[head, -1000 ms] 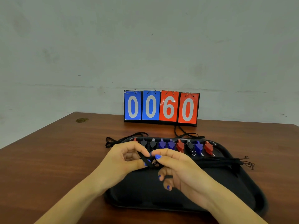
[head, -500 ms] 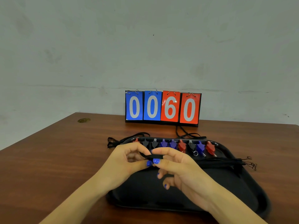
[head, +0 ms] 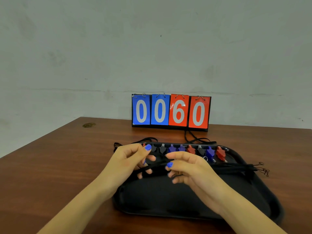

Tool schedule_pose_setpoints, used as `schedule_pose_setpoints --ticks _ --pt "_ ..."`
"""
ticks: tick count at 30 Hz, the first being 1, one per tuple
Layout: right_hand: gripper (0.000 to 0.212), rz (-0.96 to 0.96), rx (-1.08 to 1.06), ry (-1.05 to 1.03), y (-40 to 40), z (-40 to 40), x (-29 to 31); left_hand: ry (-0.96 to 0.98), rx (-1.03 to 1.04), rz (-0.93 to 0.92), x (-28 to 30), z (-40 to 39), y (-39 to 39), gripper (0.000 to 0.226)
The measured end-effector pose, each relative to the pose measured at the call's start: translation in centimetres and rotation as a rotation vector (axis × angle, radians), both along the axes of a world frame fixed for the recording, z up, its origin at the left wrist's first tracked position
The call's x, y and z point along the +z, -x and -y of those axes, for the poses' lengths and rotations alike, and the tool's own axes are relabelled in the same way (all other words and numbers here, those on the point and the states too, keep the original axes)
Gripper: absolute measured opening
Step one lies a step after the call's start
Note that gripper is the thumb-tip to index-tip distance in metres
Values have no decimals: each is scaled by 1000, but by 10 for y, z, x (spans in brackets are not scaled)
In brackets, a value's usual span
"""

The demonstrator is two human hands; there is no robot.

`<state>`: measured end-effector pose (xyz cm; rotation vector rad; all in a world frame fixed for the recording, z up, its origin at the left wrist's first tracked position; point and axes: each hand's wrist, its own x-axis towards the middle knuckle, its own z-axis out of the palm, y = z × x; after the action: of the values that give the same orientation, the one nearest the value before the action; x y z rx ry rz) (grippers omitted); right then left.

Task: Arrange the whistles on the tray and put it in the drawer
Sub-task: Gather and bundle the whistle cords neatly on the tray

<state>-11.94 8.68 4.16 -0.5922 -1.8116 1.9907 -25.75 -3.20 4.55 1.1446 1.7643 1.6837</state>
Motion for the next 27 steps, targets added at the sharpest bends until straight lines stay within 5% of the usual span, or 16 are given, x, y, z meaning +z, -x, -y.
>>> schedule_pose_setpoints --ticks 9,17,22,27 --pt "17 -86 -22 -49 -4 -4 5 -37 -56 178 5 6 5 33" --pt "20 -160 -90 -91 -11 -11 16 31 -85 -30 12 11 20 36" --pt "19 -217 -200 -79 -19 -25 29 43 54 -245 21 24 38 63" --pt "17 -273 -282 -17 -27 -37 36 57 164 -184 19 28 50 65"
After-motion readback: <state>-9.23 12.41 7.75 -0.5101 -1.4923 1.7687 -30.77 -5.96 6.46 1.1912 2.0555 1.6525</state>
